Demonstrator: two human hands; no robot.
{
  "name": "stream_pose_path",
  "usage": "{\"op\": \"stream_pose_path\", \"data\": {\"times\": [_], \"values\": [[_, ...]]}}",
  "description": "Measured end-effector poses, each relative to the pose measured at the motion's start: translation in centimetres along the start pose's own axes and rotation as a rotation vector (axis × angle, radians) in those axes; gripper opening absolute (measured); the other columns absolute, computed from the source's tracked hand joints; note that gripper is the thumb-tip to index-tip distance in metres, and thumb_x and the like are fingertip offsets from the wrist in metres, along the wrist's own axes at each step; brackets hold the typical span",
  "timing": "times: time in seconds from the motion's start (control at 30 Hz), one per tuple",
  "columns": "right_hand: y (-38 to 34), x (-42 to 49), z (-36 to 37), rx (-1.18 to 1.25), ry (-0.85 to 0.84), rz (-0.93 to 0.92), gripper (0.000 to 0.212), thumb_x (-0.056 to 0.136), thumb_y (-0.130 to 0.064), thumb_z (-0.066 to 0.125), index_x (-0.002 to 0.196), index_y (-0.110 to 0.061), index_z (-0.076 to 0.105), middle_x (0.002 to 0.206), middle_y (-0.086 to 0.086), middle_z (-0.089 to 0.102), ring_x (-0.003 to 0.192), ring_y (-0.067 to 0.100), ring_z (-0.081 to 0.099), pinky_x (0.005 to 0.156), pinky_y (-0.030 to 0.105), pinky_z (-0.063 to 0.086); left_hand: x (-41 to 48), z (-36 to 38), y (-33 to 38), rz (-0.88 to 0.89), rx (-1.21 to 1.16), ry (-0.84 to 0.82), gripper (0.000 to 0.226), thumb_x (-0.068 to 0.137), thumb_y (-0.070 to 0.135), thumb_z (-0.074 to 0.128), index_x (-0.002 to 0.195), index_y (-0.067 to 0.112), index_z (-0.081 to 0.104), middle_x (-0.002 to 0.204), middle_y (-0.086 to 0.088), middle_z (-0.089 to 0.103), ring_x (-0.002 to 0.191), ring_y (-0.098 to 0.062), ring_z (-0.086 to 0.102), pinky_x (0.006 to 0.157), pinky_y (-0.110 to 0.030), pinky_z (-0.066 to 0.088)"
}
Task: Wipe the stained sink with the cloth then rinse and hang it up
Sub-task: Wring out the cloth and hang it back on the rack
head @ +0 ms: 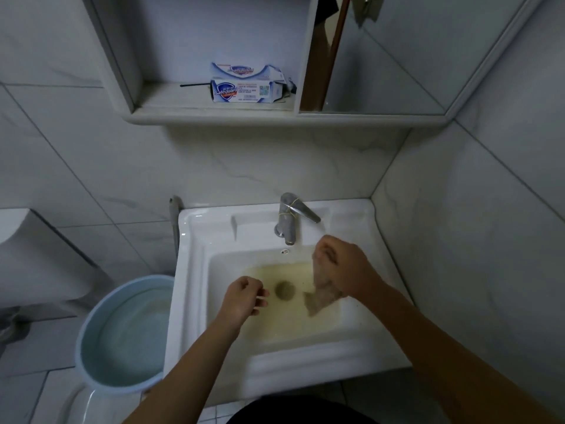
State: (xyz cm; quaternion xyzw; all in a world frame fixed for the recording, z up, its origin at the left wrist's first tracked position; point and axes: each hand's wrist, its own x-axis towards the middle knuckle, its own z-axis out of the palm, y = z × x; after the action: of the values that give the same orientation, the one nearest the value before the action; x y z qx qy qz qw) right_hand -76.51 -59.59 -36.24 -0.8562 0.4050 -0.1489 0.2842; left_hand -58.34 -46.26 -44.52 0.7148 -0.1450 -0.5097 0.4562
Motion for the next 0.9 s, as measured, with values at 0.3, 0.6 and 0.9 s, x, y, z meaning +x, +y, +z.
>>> {"op": "stream_pose_path", "data": {"times": [0.3, 0.6, 0.9], "values": [[2.7, -1.2, -0.6, -0.099, -0.044, 0.045, 0.016, 0.093, -0.028, 0.049, 0.078, -0.027, 0.055, 0.057, -0.004, 0.057, 0.052, 0.010, 0.053, 0.051, 0.022, 0.043, -1.7, -0.2, -3.3, 0.001, 0.154, -0.005, 0.017, 0.099, 0.016, 0.049, 0.088, 0.009, 0.059, 0.098, -0.015, 0.076, 0.072, -0.023, 0.068, 0.063, -0.032, 0.047], [8.1, -5.0, 1.3, 0.153, -0.253, 0.541, 0.047, 0.100, -0.042, 0.044, 0.104, 0.000, 0.065, 0.109, 0.023, 0.067, 0.094, 0.034, 0.064, 0.072, 0.034, 0.043, -7.6, -1.3, -6.1, 0.031, 0.145, 0.227, 0.023, 0.099, 0.018, 0.051, 0.099, 0.001, 0.066, 0.094, -0.010, 0.076, 0.076, -0.025, 0.069, 0.068, -0.034, 0.049], [10.6, -12.7, 3.6, 0.101, -0.518, 0.448, 0.028, 0.091, -0.033, 0.064, 0.068, -0.017, 0.061, 0.069, 0.001, 0.063, 0.070, 0.019, 0.060, 0.063, 0.029, 0.040, -20.8, -1.7, -17.5, -0.093, 0.047, 0.561, 0.018, 0.098, 0.024, 0.054, 0.096, 0.015, 0.070, 0.091, -0.003, 0.077, 0.082, -0.025, 0.073, 0.069, -0.035, 0.055]]}}
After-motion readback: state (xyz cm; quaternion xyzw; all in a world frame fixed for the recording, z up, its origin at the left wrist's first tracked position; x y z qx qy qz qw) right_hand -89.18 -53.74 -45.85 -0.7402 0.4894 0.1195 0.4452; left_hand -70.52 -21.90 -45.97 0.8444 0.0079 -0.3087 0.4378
